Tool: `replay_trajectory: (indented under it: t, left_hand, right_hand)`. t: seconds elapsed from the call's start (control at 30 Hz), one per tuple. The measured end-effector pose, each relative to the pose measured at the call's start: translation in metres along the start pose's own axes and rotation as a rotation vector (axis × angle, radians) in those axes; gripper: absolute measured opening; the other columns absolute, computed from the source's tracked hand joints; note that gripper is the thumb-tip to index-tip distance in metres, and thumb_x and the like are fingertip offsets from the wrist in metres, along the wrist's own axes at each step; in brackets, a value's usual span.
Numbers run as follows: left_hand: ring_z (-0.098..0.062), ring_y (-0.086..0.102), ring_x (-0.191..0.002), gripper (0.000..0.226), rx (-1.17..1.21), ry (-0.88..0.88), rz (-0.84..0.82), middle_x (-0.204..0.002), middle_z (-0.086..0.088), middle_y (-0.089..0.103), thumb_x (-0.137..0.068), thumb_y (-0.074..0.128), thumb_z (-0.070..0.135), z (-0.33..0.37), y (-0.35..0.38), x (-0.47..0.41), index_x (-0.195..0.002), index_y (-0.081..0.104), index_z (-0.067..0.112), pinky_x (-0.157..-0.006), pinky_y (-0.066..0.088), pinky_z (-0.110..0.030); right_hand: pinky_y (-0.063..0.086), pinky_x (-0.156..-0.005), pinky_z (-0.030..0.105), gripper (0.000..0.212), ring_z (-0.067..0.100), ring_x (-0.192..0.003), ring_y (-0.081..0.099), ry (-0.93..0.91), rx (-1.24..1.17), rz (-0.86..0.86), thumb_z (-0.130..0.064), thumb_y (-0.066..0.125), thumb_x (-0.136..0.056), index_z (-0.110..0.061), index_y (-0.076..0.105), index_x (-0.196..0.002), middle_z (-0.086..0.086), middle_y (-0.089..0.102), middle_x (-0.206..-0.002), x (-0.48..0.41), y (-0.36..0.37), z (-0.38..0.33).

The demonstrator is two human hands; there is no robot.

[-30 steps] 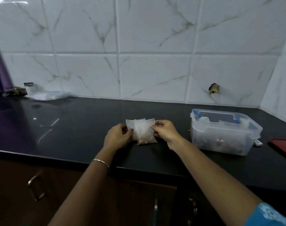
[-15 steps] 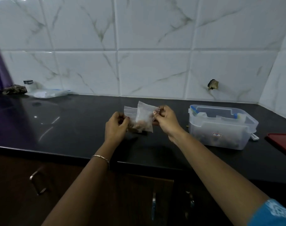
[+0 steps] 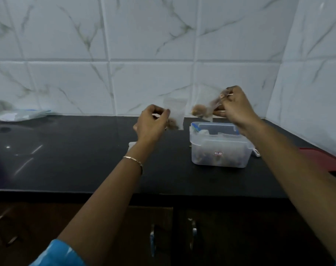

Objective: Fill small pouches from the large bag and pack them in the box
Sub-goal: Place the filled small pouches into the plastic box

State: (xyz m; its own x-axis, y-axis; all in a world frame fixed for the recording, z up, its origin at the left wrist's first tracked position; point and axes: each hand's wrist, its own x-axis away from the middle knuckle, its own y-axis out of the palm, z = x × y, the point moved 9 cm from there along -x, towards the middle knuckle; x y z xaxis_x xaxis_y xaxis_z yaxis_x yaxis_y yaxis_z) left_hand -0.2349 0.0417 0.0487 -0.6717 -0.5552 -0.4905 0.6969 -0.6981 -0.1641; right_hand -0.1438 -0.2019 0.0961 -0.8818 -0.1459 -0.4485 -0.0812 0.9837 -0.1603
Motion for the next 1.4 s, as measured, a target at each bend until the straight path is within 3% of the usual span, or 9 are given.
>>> replay_trajectory:
  t: [0.13,0.3,0.43,0.53,0.73,0.9,1.03,1.23,1.4]
  left_hand:
    - [-0.011,0.067,-0.074,0.017,0.043,0.068,-0.135,-0.079,0.017,0.064,-0.083,0.067,0.043,0.028,0.05,0.002,-0.074,0.057,0.033,-0.092,0.048,-0.056]
    - [-0.018,0.072,-0.073,0.007,0.004,0.033,-0.385,-0.075,0.011,0.071,-0.079,0.064,0.031,0.027,0.107,0.008,-0.079,0.058,0.027,-0.093,0.048,-0.055]
    - [-0.013,0.069,-0.084,0.011,-0.218,0.035,-0.485,-0.076,0.015,0.072,-0.078,0.066,0.033,0.022,0.122,0.015,-0.078,0.056,0.029,-0.1,0.039,-0.048]
    - [-0.01,0.06,-0.097,0.01,-0.478,0.092,-0.519,-0.086,0.016,0.071,-0.082,0.066,0.033,0.027,0.123,0.019,-0.078,0.057,0.03,-0.09,0.026,-0.039]
    - [-0.014,0.055,-0.101,0.054,-0.586,0.176,-0.622,-0.102,0.011,0.063,-0.081,0.067,0.021,0.042,0.131,0.023,-0.128,0.046,0.036,-0.097,0.023,-0.041]
    - [-0.01,0.054,-0.099,0.014,-0.635,0.24,-0.565,-0.097,0.016,0.064,-0.088,0.061,0.04,0.045,0.131,0.019,-0.101,0.066,0.037,-0.087,0.024,-0.039]
    - [-0.013,0.055,-0.096,0.016,-0.83,0.275,-0.577,-0.097,0.013,0.068,-0.088,0.06,0.043,0.038,0.132,0.018,-0.095,0.069,0.034,-0.093,0.024,-0.044]
    - [-0.011,0.058,-0.1,0.01,-0.694,0.296,-0.525,-0.097,0.015,0.067,-0.087,0.062,0.038,0.042,0.123,0.012,-0.093,0.069,0.034,-0.096,0.03,-0.043]
    - [-0.014,0.063,-0.1,0.012,-0.402,0.13,-0.401,-0.096,0.008,0.067,-0.084,0.067,0.028,0.015,0.072,-0.017,-0.096,0.067,0.029,-0.095,0.05,-0.038]
  right_hand:
    - [0.055,-0.088,0.051,0.009,0.033,-0.105,0.063,0.038,0.113,-0.001,-0.008,0.037,-0.102,-0.015,0.04,-0.108,0.015,0.055,-0.115,-0.003,-0.041,0.015]
    - [0.057,-0.08,0.044,0.008,0.034,-0.106,0.061,0.066,0.232,-0.025,-0.005,0.035,-0.102,-0.01,0.035,-0.108,0.021,0.049,-0.118,0.004,-0.063,0.032]
    - [0.057,-0.081,0.048,0.016,0.035,-0.102,0.06,0.068,0.411,-0.106,-0.001,0.035,-0.1,-0.009,0.036,-0.114,0.017,0.05,-0.111,0.008,-0.066,0.042]
    - [0.057,-0.084,0.05,0.018,0.026,-0.085,0.059,0.081,0.528,-0.208,0.001,0.037,-0.098,-0.009,0.039,-0.113,0.012,0.052,-0.097,0.01,-0.061,0.049]
    - [0.053,-0.072,0.027,0.012,0.013,-0.07,0.065,-0.081,0.917,-0.342,-0.002,0.066,-0.083,-0.012,0.061,-0.089,0.007,0.071,-0.09,0.013,-0.048,0.036]
    - [0.037,-0.071,0.025,0.023,0.015,-0.084,0.053,-0.165,1.144,-0.386,-0.013,0.076,-0.079,-0.015,0.062,-0.097,-0.003,0.058,-0.087,0.014,-0.047,0.03]
    - [0.038,-0.072,0.031,0.028,0.018,-0.089,0.051,-0.15,1.236,-0.437,-0.016,0.074,-0.081,-0.024,0.052,-0.095,-0.005,0.052,-0.091,0.014,-0.048,0.037]
    - [0.041,-0.078,0.023,0.031,0.013,-0.092,0.058,-0.111,1.061,-0.482,-0.021,0.078,-0.079,-0.016,0.066,-0.107,-0.002,0.065,-0.103,0.012,-0.049,0.028]
    - [0.04,-0.089,0.024,0.031,0.015,-0.112,0.055,-0.266,0.782,-0.256,-0.02,0.067,-0.088,-0.016,0.064,-0.119,-0.001,0.062,-0.12,0.016,-0.028,-0.009]
